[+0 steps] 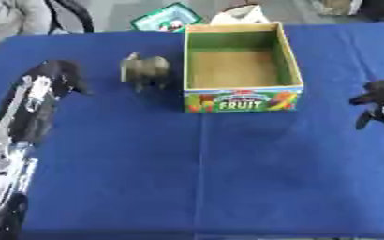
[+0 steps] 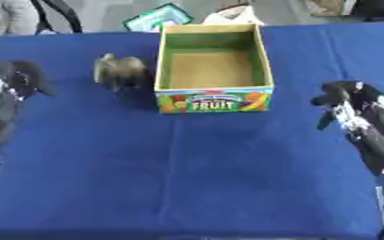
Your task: Pick up objects on the table and place them in the box.
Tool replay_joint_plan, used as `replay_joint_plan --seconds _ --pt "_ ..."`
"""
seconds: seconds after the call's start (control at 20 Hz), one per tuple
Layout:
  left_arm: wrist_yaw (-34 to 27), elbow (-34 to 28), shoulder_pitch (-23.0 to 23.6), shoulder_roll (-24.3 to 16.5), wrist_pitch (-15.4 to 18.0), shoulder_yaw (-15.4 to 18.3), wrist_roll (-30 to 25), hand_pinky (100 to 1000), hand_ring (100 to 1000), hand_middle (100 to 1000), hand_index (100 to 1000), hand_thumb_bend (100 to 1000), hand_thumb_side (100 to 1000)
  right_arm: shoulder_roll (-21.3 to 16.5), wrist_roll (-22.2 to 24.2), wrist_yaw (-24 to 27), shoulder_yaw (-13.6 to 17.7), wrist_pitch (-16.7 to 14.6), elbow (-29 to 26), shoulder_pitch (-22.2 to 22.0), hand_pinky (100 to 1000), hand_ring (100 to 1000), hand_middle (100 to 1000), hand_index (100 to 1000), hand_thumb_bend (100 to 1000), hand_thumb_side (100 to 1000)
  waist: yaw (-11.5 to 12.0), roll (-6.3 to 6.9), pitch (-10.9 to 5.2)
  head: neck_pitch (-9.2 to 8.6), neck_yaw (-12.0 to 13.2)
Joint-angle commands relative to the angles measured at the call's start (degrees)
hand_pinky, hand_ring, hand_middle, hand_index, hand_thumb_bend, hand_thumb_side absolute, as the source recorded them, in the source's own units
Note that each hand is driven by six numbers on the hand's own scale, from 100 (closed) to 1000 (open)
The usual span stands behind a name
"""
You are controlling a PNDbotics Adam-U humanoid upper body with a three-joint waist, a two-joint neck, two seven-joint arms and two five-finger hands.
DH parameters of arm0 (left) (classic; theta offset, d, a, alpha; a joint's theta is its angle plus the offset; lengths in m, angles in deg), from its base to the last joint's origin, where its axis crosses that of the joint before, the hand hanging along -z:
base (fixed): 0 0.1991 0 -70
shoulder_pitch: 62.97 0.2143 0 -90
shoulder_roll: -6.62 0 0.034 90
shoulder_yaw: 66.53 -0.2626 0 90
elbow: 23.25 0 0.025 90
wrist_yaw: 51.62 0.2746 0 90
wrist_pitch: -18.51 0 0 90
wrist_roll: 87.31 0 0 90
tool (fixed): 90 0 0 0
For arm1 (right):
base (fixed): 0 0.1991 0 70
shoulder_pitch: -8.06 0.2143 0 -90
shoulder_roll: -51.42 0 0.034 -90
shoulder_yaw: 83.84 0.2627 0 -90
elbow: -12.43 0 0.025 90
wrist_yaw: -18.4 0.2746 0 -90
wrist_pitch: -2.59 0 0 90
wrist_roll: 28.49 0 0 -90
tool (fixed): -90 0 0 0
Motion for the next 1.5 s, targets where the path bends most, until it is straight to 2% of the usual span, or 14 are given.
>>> replay_joint_plan --seconds 0.05,0.25,0.4,0.75,0.95,1.1,1.15,1.25,1.5 --pt "0.7 -0.7 -1.1 -2.9 0.8 0.2 -1.2 588 514 557 703 100 615 -0.9 -0.1 0.1 0.3 0.0 -1.2 0.4 373 651 511 690 100 449 0.0 -0.02 -0.89 -0.61 0.1" --pt "2.1 0.1 -1.8 -5.6 2.2 0.2 -2.4 595 524 567 722 100 465 -0.9 0.0 0.1 0.3 0.0 -1.2 0.4 373 651 511 690 100 449 -0.1 0.07 -0.94 -0.78 0.0" --pt "3.9 0.8 -2.9 -8.2 3.6 0.5 -2.8 609 542 585 747 137 372 -1.0 0.0 0.0 0.3 0.0 -1.1 0.3 373 651 511 690 100 448 -0.2 0.13 -0.99 -0.86 0.0" --pt "13.2 4.6 -9.1 -18.9 7.7 0.0 -3.8 673 654 701 832 306 192 -1.1 0.2 0.0 0.1 0.0 -1.0 0.2 372 651 511 691 100 447 -0.7 0.34 -1.23 -0.98 0.0" --pt "19.2 10.3 -14.4 -24.5 10.9 -2.0 -5.2 699 701 736 850 442 173 -1.2 0.4 -0.1 -0.1 0.0 -0.9 0.1 372 651 511 691 100 445 -1.2 0.51 -1.36 -1.06 0.2" --pt "23.9 16.1 -18.7 -27.1 13.9 -4.4 -7.6 717 734 757 864 540 236 -1.4 0.6 -0.1 -0.3 0.0 -0.8 0.0 372 651 511 691 100 446 -1.7 0.74 -1.44 -1.12 0.3" --pt "25.5 18.1 -20.3 -27.7 14.8 -5.2 -8.5 725 747 767 871 598 257 -1.4 0.7 -0.1 -0.3 0.0 -0.8 0.0 372 651 511 691 100 445 -1.9 0.84 -1.48 -1.10 0.3" --pt "29.7 22.4 -23.5 -28.4 16.8 -6.6 -10.1 734 760 777 879 647 290 -1.5 0.8 -0.2 -0.4 0.0 -0.8 0.0 372 651 511 691 100 445 -2.2 1.05 -1.56 -1.05 0.5" --pt "37.3 33.8 -30.6 -26.4 21.0 -8.6 -10.9 733 762 774 877 677 303 -1.8 1.0 -0.3 -0.6 0.0 -0.7 -0.2 371 651 511 691 100 445 -2.9 1.57 -1.70 -1.14 0.7"
